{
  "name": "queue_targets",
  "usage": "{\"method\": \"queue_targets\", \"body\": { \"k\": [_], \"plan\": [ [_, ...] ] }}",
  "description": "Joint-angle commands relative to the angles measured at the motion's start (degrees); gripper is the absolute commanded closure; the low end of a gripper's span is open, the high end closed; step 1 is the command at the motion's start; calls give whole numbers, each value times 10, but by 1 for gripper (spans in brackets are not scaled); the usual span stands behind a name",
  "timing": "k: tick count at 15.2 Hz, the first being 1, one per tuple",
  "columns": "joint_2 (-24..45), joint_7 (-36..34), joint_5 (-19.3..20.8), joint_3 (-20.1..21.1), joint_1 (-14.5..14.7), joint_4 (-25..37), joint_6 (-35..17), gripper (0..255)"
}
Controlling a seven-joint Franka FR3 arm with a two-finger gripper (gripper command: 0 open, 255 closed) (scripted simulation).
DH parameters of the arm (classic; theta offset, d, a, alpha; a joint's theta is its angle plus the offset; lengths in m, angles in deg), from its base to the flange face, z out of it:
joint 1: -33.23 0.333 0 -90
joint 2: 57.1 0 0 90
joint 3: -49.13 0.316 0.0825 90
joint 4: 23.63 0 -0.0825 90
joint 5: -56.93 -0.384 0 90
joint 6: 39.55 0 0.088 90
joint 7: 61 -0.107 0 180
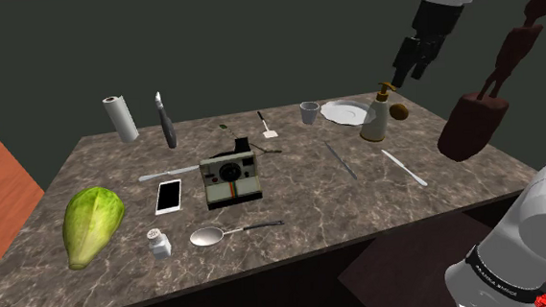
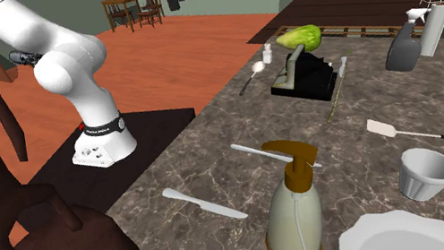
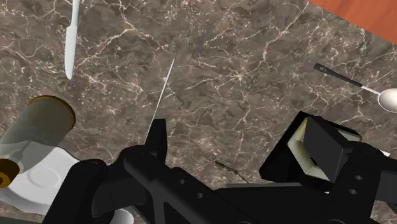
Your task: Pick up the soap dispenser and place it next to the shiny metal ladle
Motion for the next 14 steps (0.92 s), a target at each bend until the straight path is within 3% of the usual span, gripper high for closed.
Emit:
{"method": "queue_targets", "body": {
  "k": [1,14],
  "plan": [
    [0,0,0,0,0,0,0,0],
    [193,141,56,-117,-26,66,-124,0]
  ]
}}
